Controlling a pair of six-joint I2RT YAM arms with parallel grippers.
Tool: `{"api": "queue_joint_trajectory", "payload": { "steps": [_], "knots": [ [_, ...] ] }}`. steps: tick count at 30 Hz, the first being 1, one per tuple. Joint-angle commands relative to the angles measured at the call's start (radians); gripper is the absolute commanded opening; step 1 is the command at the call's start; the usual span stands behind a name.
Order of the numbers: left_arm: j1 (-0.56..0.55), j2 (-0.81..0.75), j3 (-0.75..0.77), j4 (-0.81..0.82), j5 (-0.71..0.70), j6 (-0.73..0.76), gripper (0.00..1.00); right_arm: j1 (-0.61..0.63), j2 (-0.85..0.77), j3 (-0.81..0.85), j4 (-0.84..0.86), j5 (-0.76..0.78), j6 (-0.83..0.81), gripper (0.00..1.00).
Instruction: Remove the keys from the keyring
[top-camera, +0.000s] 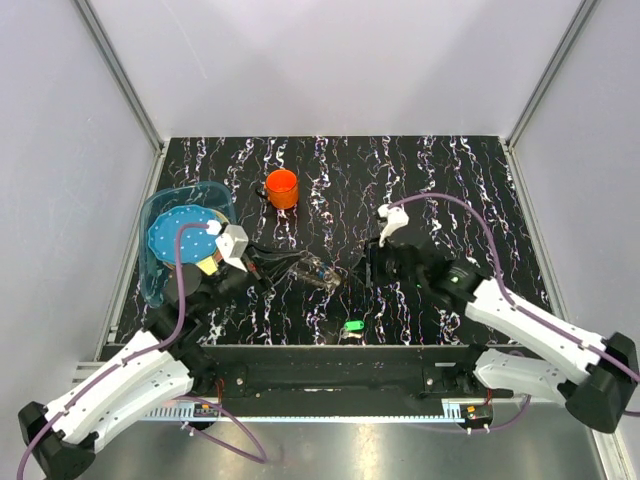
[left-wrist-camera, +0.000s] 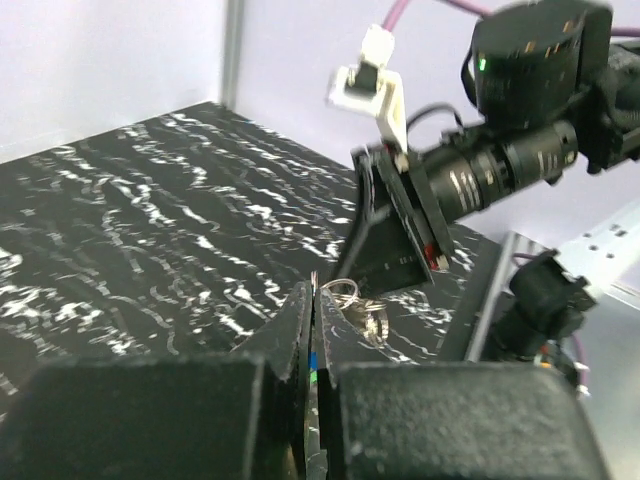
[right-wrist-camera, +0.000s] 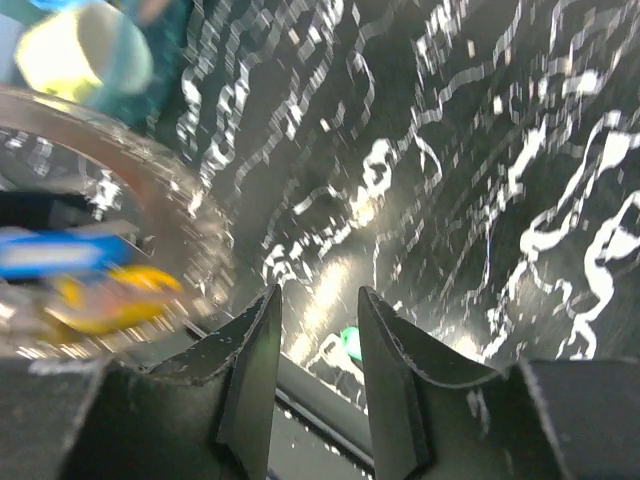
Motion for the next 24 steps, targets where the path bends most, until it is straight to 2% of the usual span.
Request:
{"api": "queue_joint_trajectory", "payload": {
  "steps": [1, 4, 8, 14, 19, 24],
  "knots": [
    [0.006, -0.100, 0.023, -0.155, -0.204, 0.091, 0.00, 0.007, 0.087, -0.059, 0.002, -0.032, 0.168, 0.42],
    [0.006, -0.123, 0.033, -0.209, -0.233, 0.112, 0.00, 0.030, 0.187, -0.078, -0.014, -0.081, 0.284, 0.41],
    [0.006, -0.161, 0.050, -0.251, -0.227, 0.138, 0.00, 0.094, 0.277, -0.087, -0.042, -0.043, 0.448, 0.42],
    [0.006, -0.203, 0.049, -0.261, -0.220, 0.154, 0.00, 0.145, 0.381, -0.091, -0.088, -0.002, 0.601, 0.46],
    [0.005, -0.219, 0.050, -0.264, -0.178, 0.144, 0.00, 0.171, 0.423, -0.084, -0.119, 0.043, 0.667, 0.45],
    [0.005, -0.235, 0.043, -0.264, -0.181, 0.143, 0.00, 0.179, 0.494, -0.041, -0.111, 0.025, 0.661, 0.43]
  ]
}}
